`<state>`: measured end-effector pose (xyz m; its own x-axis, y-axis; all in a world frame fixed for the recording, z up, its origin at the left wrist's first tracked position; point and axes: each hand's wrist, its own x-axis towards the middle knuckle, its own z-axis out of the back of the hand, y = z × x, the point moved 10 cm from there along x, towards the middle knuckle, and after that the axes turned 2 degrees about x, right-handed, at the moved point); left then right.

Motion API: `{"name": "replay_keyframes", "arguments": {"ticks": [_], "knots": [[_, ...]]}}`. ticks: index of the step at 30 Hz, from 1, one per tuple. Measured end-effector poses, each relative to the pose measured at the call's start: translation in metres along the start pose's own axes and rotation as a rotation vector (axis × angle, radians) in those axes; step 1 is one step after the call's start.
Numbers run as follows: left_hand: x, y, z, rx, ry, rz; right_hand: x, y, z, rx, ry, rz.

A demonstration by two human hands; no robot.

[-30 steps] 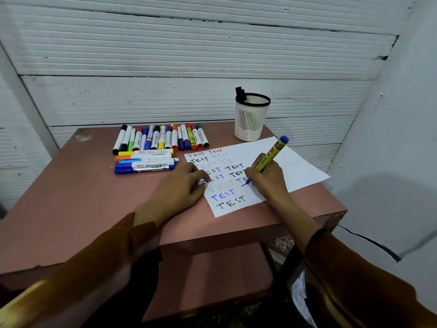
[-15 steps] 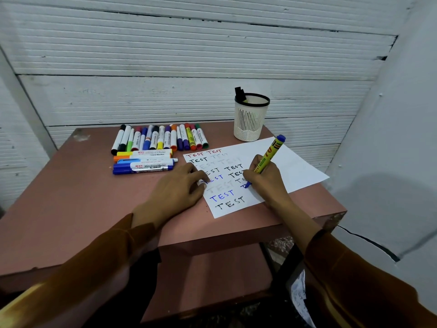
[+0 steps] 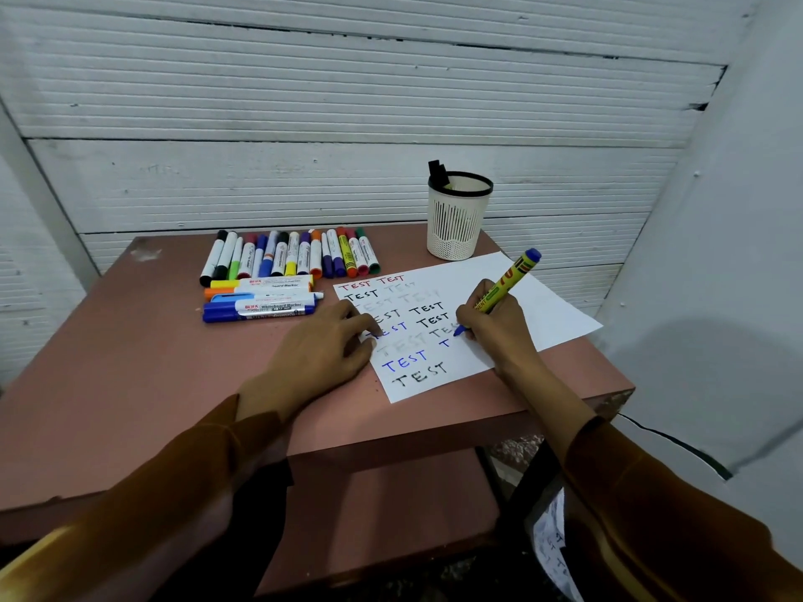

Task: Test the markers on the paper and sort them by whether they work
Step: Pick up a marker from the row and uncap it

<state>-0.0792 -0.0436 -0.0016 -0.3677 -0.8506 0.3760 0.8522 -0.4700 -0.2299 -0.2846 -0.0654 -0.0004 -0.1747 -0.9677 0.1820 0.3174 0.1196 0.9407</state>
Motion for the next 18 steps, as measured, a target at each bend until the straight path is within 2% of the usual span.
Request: {"name": "replay_keyframes", "arguments": {"ticks": [13,18], "knots": [[0.0002,0.0004,-0.0004,0.008,0.001,0.001,-0.0008,0.0012,-0.0046,-0.038,0.032,0.008],[0.0002,-0.0003,0.0004,0.008,-0.002,-0.001,0.0,0.0009,-0.0006,-0.051,-0.004,0.007]]}}
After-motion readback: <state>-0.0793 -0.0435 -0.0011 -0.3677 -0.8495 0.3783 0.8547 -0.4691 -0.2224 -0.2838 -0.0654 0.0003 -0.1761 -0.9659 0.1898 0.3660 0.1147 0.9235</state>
